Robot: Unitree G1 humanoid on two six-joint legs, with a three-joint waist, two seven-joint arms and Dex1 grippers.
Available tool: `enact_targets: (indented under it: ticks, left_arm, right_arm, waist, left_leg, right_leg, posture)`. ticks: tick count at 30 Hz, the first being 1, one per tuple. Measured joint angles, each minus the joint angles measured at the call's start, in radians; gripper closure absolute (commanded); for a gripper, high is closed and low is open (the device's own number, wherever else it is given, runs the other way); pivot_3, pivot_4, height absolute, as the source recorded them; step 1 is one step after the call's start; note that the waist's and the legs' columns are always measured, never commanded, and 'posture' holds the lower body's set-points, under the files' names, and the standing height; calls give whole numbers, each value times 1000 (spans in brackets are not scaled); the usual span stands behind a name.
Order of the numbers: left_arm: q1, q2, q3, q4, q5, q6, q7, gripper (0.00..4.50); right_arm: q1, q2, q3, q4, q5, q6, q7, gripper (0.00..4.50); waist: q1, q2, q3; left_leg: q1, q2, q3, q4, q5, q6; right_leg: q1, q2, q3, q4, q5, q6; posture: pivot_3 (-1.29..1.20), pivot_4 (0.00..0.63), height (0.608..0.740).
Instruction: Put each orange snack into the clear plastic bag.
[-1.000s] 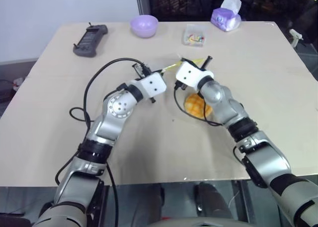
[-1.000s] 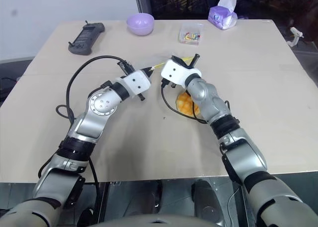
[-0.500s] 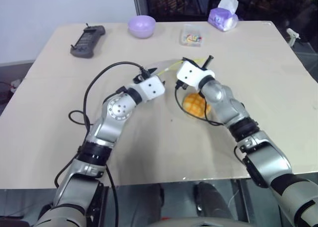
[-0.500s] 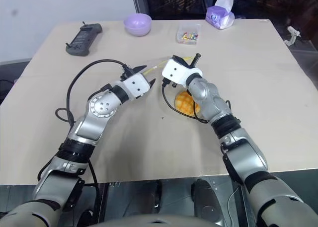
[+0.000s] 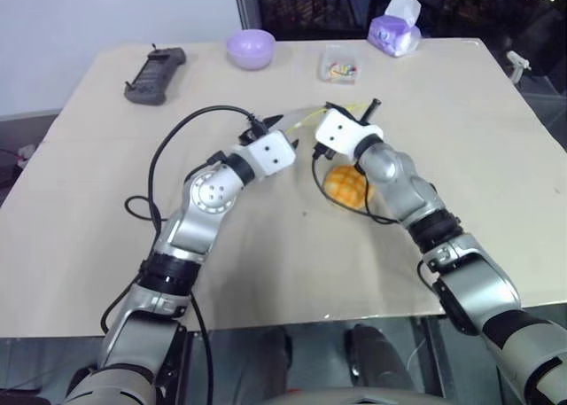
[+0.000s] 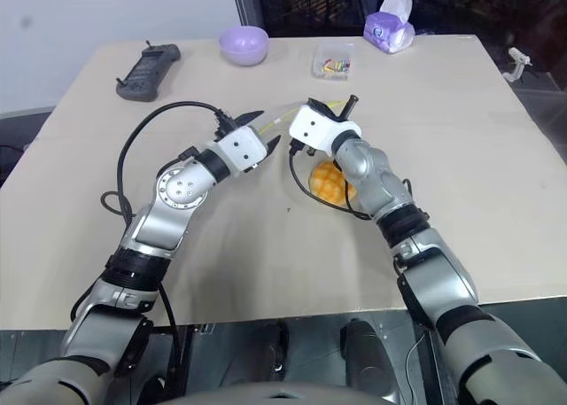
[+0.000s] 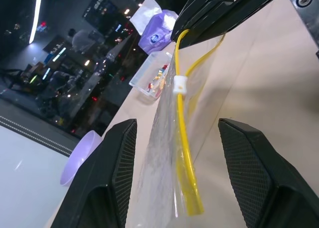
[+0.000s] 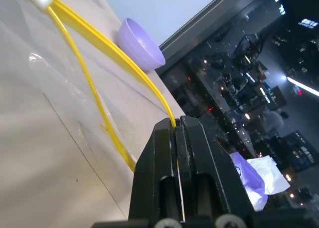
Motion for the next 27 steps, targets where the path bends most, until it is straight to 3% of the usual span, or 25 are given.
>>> enact_targets:
  ticks: [1, 4, 8, 13, 16, 18, 19, 22, 23, 27]
  left_arm:
    - [0, -1, 0, -4, -1, 2, -3, 2139]
    - [0, -3, 0, -8, -5, 6, -6, 2726]
    - [2, -4, 0, -10, -6, 9, -9, 4433]
    - [8, -4, -1, -10, -5, 14, -10, 4433]
    - [10, -3, -1, -10, -3, 18, -10, 4500]
    - [10, -3, -1, -10, -3, 19, -10, 4500]
    - [10, -3, -1, -10, -2, 19, -10, 4500]
    - [10, -3, -3, -10, 2, 19, -10, 4500]
    - [10, -3, -3, -10, 5, 19, -10, 4500]
    - [10, -2, -3, -9, 11, 18, -9, 4500]
  right_arm:
    - [0, 0, 0, 0, 0, 0, -1, 4500]
    - [0, 0, 0, 0, 0, 0, -3, 4500]
    - [0, 0, 0, 0, 0, 0, -4, 4500]
    - [1, 1, 1, 0, 5, -2, 3, 4500]
    - [14, 1, -1, -2, 37, -20, 33, 3650]
    - [24, 1, -1, -2, 46, -26, 35, 2785]
    - [26, 0, -1, -2, 46, -27, 34, 2135]
    - [26, -10, -1, -10, 41, -24, 35, 1306]
    - [27, -22, -1, -22, 41, -17, 50, 706]
    - [59, -51, -11, -104, 71, -1, 104, 706]
  waist:
    - [0, 0, 0]
    - [0, 0, 0]
    - [0, 0, 0]
    - [0, 0, 0]
    - [0, 0, 0]
    - [0, 0, 0]
    - [0, 0, 0]
    - [1, 0, 0]
    - [1, 0, 0]
    - [1, 0, 0]
  left_leg:
    - [0, 0, 0, 1, 0, 0]
    - [1, 0, -1, 2, -1, 1]
    - [1, 0, -1, 2, -1, 1]
    - [1, 0, -1, 2, 0, 0]
    - [1, 0, -1, 2, 0, 1]
    - [1, 0, -1, 2, 0, 1]
    - [1, 0, -1, 2, 0, 1]
    - [1, 0, -1, 2, 0, 0]
    - [1, 0, -1, 2, 0, 1]
    - [0, 0, -1, 2, -1, 1]
  right_leg:
    - [0, 0, 0, 1, 0, 0]
    - [0, 0, 0, 3, 0, 0]
    - [0, 0, 0, 3, 0, 0]
    - [0, 0, 0, 2, 0, 0]
    - [0, 0, 0, 2, 0, 0]
    - [0, 0, 0, 2, 0, 0]
    - [0, 0, 0, 2, 0, 0]
    - [0, 0, 0, 2, 0, 0]
    - [0, 0, 0, 2, 0, 0]
    - [0, 0, 0, 2, 0, 0]
  posture:
    - [0, 150, 740]
    - [0, 150, 740]
    - [0, 150, 740]
    - [0, 150, 740]
    - [0, 150, 740]
    - [0, 150, 740]
    - [0, 150, 740]
    - [0, 150, 740]
    - [0, 150, 740]
    - [0, 150, 740]
